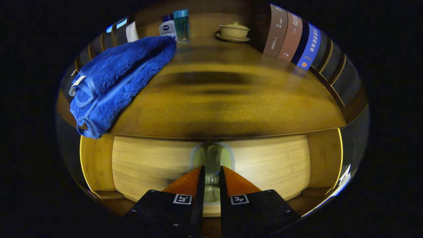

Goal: Pull open the drawer, take out the items inside it, and place them on the countertop above the cabinet.

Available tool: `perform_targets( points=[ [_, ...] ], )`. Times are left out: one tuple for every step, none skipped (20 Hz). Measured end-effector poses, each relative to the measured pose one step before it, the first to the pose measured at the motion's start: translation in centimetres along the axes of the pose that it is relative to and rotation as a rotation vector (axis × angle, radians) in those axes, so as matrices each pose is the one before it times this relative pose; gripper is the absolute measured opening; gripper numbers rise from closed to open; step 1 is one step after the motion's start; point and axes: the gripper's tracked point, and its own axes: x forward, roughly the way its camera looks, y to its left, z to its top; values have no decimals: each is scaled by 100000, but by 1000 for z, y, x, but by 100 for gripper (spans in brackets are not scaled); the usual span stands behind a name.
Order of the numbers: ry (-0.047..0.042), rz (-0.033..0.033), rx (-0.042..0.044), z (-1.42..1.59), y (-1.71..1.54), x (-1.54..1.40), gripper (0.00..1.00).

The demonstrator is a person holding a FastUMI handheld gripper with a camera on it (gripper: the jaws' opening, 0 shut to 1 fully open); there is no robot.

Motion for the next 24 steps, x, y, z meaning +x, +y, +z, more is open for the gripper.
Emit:
perform_targets(
  points=[
    [159,1052,-568,-929,212,940,29],
    [254,-196,825,1095,-157,-1768,22],
    [-398,-459,956,-244,-197,82,22],
    [-235,-398,8,329,55,-828,22],
    [57,-1687,-673,73,-411,-751,22],
    [337,-1424,-519,33,-347,-1031,22],
    [-4,-530,668,90,-112,-1094,22],
    [-585,574,1516,177,112,-1211,22],
    [-884,381,1820,143,118,-1192,22],
    [-646,-348,1159,166,-61,-1195,22],
    [-523,-967,95,194,-181,-1177,22],
    [-724,-1778,-408,216,-309,-1263,22],
    [-956,-2193,-1029,443,-501,-1186,22],
    [-1428,-1919,-994,605,-452,-983,22],
    [-1861,-675,-630,861,-73,-829,22],
    [-1826,87,83,1052,31,-448,22],
    [-1289,999,-268,1008,235,-124,22],
    [-476,786,-576,815,109,-23,22],
    [-190,59,-816,1118,-65,254,22],
    [-302,506,-1052,1221,50,561,22],
    [-368,1064,-597,1229,71,560,22],
    [-355,1759,114,1181,314,536,22],
    [-305,2276,162,1196,294,757,22],
    [120,1665,58,1182,234,871,22]
  ],
)
